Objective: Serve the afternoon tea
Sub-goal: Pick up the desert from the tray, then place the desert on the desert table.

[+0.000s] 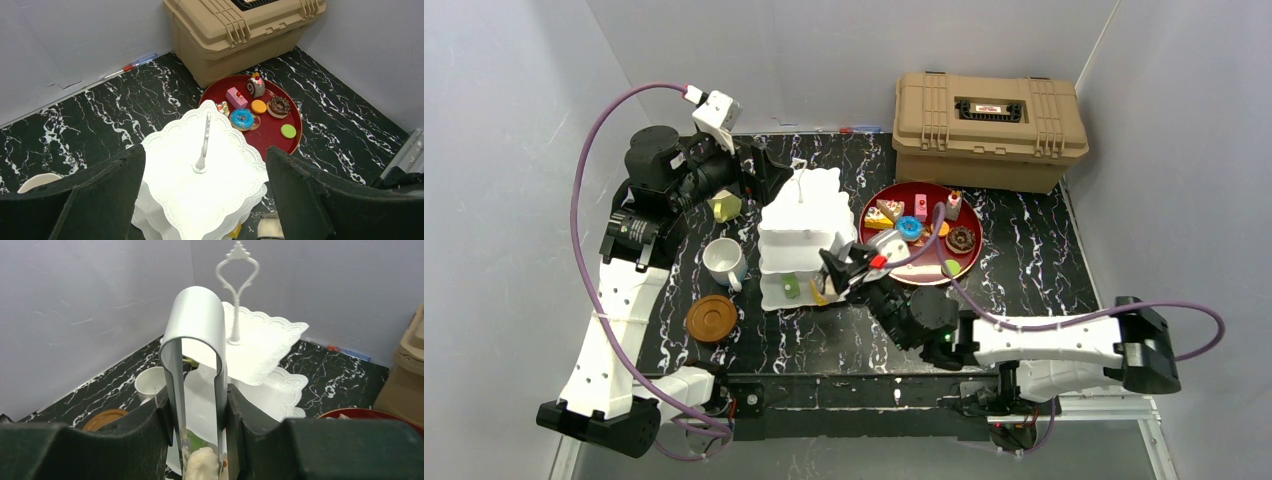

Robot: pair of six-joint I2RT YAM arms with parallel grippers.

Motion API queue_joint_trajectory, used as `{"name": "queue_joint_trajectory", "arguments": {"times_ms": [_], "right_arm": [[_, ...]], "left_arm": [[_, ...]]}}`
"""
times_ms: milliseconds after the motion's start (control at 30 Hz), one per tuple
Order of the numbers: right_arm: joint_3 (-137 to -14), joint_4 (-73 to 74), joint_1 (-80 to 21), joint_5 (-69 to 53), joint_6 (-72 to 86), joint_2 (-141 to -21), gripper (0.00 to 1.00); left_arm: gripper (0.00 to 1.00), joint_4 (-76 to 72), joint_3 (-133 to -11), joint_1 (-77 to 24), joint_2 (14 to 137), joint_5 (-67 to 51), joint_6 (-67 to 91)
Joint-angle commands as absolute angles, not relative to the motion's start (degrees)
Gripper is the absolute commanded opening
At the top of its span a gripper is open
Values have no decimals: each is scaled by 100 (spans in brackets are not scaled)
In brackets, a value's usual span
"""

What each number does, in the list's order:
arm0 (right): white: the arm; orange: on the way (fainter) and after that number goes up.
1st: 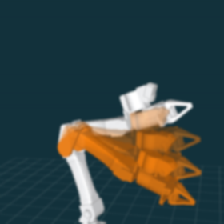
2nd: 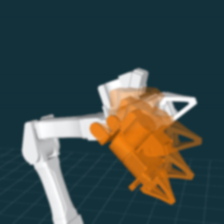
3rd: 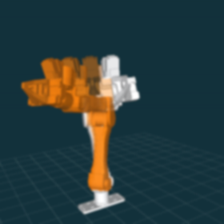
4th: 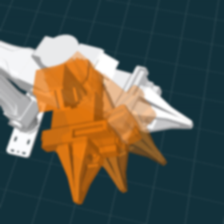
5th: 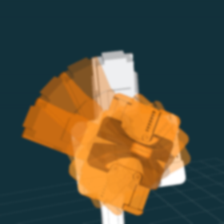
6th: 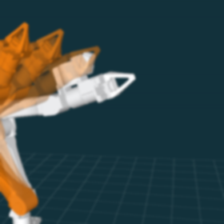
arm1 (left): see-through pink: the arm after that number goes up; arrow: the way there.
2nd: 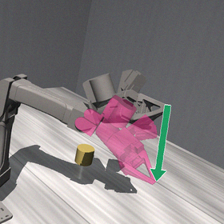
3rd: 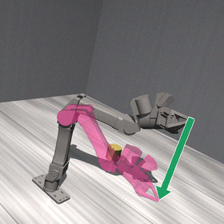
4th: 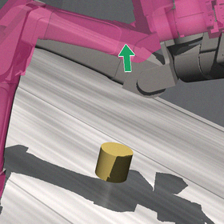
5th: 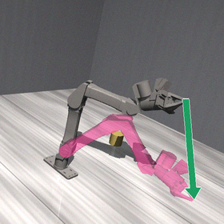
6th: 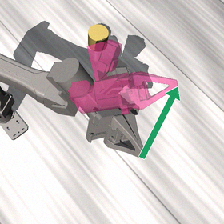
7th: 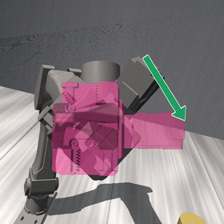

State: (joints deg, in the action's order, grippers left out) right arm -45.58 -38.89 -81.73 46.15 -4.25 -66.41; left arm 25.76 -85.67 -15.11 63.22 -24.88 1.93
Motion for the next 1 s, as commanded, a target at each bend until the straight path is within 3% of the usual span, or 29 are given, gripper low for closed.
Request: {"name": "queue_joint_trajectory", "arguments": {"times_ms": [0, 333, 967], "right_arm": [[-4635, -6281, -8654, 5196, -1440, -7207, 13], [-5335, -8484, -8798, 5202, -2680, -8843, 15], [-5754, -10182, -8771, 5356, -3802, -10183, 16]], "left_arm": [[87, 2558, -8660, -1481, 6179, -2560, 158], [87, 2553, -8621, -1485, 6163, -2610, 203], [87, 2539, -8519, -1484, 6124, -2610, 172]]}}
